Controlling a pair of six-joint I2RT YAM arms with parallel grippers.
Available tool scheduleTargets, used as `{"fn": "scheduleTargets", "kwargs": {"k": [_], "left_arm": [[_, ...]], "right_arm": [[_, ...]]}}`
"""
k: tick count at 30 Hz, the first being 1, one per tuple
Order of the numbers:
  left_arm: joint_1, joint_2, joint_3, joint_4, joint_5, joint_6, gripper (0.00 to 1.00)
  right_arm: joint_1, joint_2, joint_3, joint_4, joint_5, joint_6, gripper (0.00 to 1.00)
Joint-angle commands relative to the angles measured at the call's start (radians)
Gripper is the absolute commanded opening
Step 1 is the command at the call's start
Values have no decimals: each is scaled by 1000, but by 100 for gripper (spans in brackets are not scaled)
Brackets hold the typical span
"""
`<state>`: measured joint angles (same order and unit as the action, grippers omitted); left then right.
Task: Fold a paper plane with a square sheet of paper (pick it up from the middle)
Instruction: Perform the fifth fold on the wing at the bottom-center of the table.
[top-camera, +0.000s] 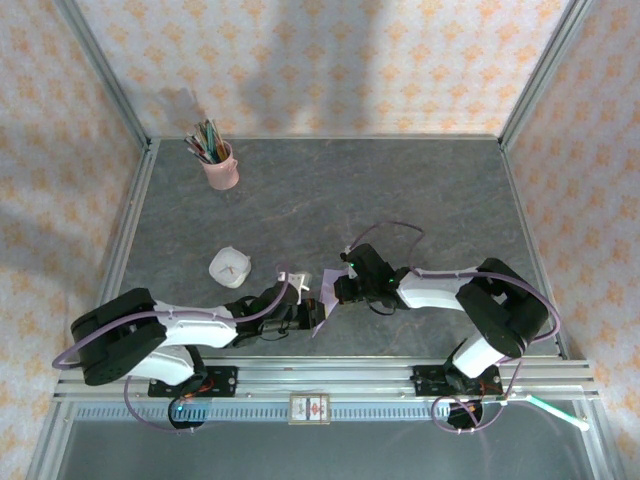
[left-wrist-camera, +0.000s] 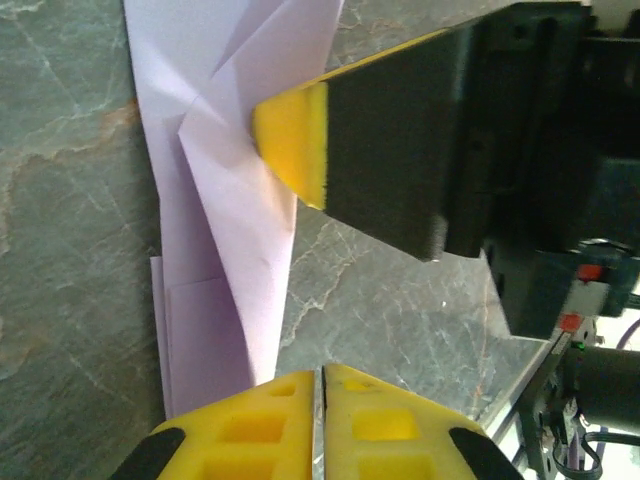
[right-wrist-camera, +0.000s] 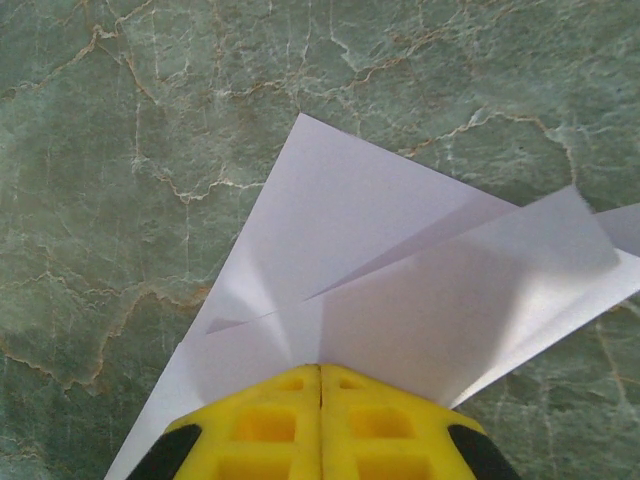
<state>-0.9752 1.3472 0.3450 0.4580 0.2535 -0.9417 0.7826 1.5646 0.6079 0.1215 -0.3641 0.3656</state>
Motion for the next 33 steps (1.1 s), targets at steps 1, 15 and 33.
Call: {"fn": "scheduleTargets", "kwargs": {"k": [1, 15, 33], "left_arm": [[-28, -31, 10, -39, -19, 22, 13], [-50, 49, 59, -97, -35, 63, 11], [-36, 97, 14, -58, -20, 55, 8]], "right_arm": [[-6, 42, -24, -100, 66, -5, 7], [-6, 36, -25, -103, 67, -4, 7], [-5, 43, -21, -101, 65, -2, 7]]}}
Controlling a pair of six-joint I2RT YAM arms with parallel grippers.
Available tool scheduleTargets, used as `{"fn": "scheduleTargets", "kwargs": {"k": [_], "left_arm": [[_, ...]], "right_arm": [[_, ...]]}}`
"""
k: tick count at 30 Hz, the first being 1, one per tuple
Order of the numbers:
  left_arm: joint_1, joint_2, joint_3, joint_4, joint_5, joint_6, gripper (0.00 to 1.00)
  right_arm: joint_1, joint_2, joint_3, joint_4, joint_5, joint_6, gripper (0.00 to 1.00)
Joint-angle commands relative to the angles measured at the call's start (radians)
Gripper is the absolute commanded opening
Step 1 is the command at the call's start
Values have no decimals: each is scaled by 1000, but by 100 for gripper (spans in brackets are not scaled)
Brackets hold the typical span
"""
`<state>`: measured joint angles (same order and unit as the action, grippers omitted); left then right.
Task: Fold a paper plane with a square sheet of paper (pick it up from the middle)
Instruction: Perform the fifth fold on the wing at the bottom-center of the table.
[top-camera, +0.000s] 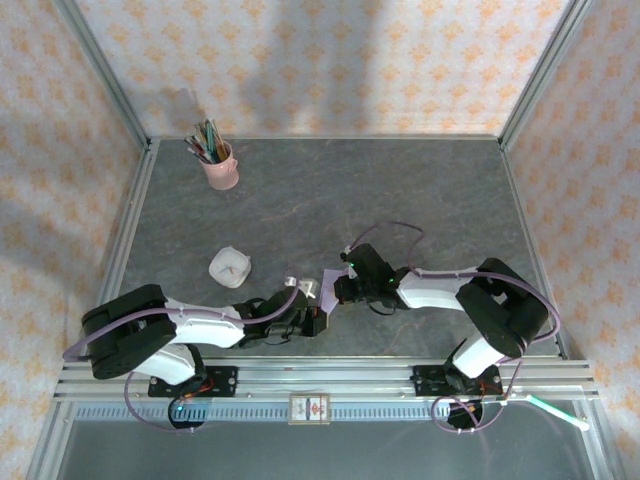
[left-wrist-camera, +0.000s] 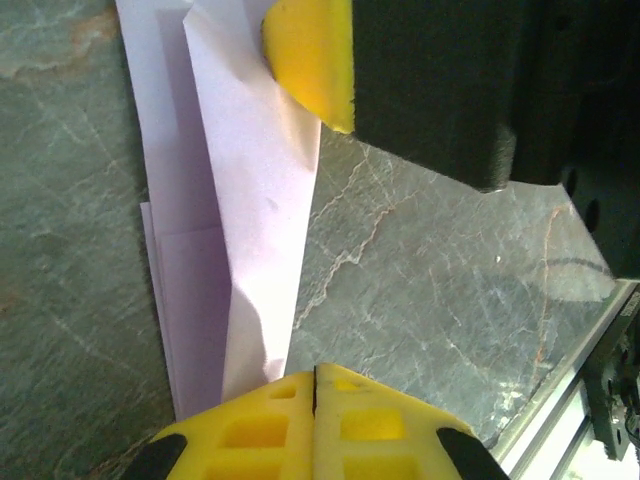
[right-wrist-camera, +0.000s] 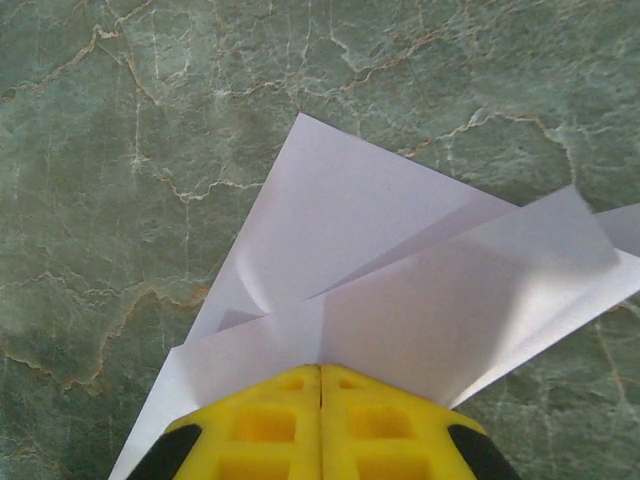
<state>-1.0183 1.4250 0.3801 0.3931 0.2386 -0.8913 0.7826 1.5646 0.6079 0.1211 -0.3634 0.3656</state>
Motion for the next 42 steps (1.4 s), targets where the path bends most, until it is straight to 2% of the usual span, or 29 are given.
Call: {"fn": "scheduleTargets", "kwargs": {"k": [1, 18, 42], "left_arm": [[7, 24, -22, 12, -2, 3, 8], [4, 31, -47, -10, 8, -4, 7], [-46, -18, -98, -95, 32, -14, 4]], "right_arm": [[-6, 43, -22, -101, 66, -3, 7], [-6, 62, -14, -115, 74, 7, 7], [-5, 110, 9, -161, 96, 27, 5]]}}
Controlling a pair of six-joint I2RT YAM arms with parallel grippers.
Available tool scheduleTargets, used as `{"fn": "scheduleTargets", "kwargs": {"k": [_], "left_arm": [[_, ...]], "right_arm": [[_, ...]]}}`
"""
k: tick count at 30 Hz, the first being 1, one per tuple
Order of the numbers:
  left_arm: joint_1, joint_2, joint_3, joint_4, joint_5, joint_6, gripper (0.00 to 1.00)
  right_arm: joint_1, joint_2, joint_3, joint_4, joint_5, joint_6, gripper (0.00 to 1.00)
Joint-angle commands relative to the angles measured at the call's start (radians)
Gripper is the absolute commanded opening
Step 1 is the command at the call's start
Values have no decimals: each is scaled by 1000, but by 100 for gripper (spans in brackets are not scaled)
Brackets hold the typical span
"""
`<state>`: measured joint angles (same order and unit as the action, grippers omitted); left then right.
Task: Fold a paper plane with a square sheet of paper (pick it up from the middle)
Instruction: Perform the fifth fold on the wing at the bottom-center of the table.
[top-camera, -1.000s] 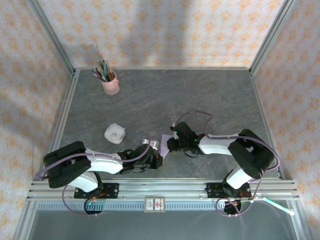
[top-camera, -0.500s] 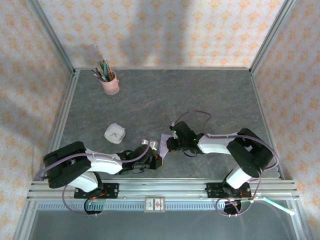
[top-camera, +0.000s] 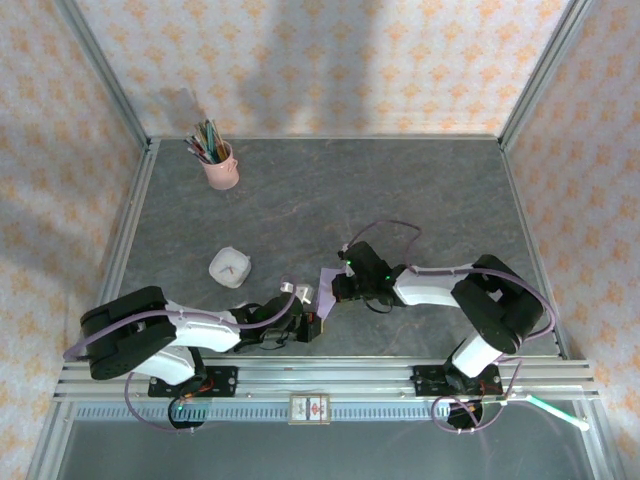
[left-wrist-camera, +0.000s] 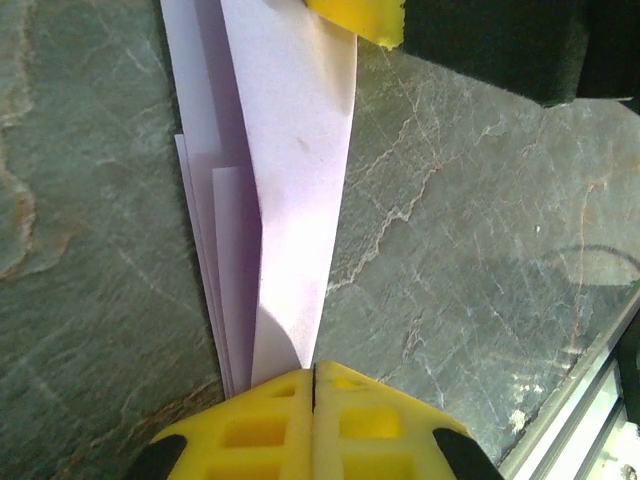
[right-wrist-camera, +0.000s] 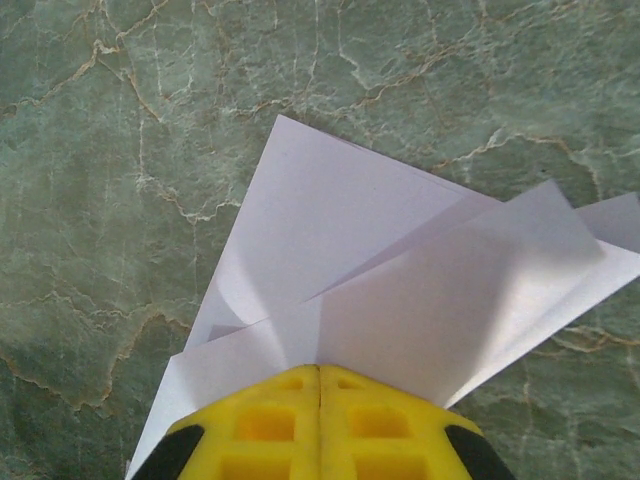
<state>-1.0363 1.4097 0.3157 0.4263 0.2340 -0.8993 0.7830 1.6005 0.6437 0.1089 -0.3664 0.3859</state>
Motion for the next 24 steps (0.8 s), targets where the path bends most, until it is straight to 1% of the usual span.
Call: {"fn": "scheduleTargets", "kwargs": {"k": [1, 15, 24], "left_arm": [[-31, -5, -33, -136, 37, -4, 4], [-70, -26, -53, -178, 69, -7, 1], [-87, -65, -67, -224, 67, -18, 0]], "right_arm": [[-5, 75, -26, -150, 99, 7, 5], [-5, 86, -20, -160, 103, 11, 4], [-5, 91, -19, -163, 101, 13, 4]]}}
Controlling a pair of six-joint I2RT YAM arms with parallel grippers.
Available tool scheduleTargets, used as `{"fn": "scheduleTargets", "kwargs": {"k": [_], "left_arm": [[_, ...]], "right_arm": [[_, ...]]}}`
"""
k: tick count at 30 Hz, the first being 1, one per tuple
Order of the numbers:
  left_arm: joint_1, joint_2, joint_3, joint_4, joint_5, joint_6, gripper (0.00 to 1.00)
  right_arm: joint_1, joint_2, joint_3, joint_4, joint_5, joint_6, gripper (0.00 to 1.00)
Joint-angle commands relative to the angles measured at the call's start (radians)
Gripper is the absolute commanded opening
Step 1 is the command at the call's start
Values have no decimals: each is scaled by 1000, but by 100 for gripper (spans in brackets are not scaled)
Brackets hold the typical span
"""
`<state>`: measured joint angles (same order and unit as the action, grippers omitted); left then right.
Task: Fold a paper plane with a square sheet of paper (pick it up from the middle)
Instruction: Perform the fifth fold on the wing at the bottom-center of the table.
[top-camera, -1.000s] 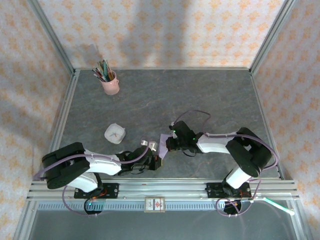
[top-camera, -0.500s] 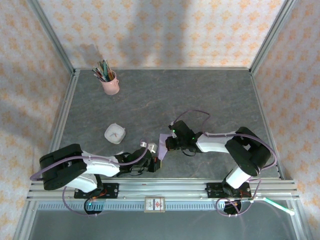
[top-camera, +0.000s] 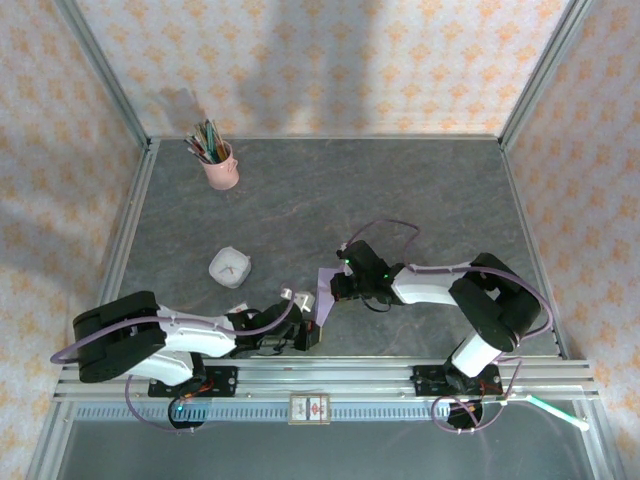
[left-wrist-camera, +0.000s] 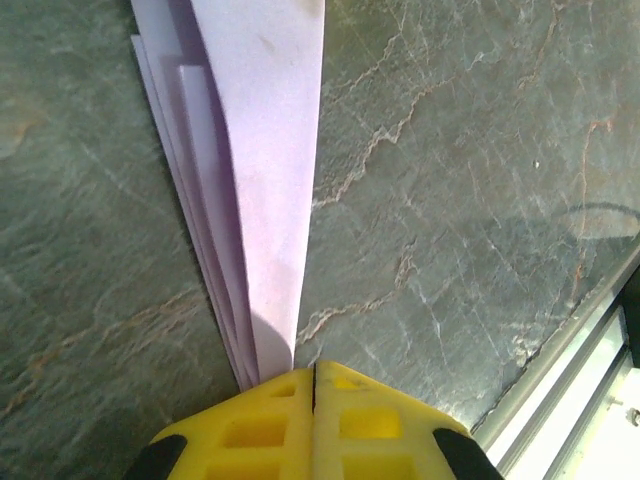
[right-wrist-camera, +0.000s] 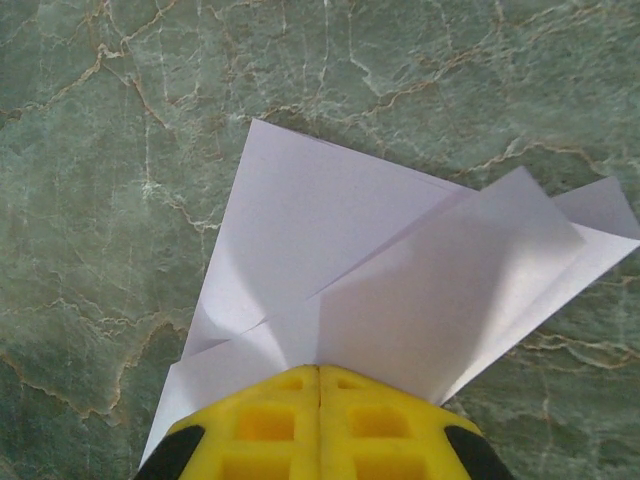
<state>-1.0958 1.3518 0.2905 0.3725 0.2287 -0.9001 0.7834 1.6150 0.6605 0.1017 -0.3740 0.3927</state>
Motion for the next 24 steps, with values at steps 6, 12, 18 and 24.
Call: {"fn": "scheduleTargets", "kwargs": {"k": [6, 12, 18, 24], "left_arm": [[-29, -30, -39, -210, 76, -5, 0], [-28, -118, 20, -265, 98, 47, 0], [30, -241, 47, -249, 106, 40, 1], [90, -221, 77, -181, 93, 7, 4]], "right_arm": [[-6, 77, -34, -156, 109, 5, 4], [-6, 79, -36, -157, 107, 5, 4], [-6, 77, -35, -154, 107, 3, 4], [-6, 79, -38, -145, 103, 6, 4]]}}
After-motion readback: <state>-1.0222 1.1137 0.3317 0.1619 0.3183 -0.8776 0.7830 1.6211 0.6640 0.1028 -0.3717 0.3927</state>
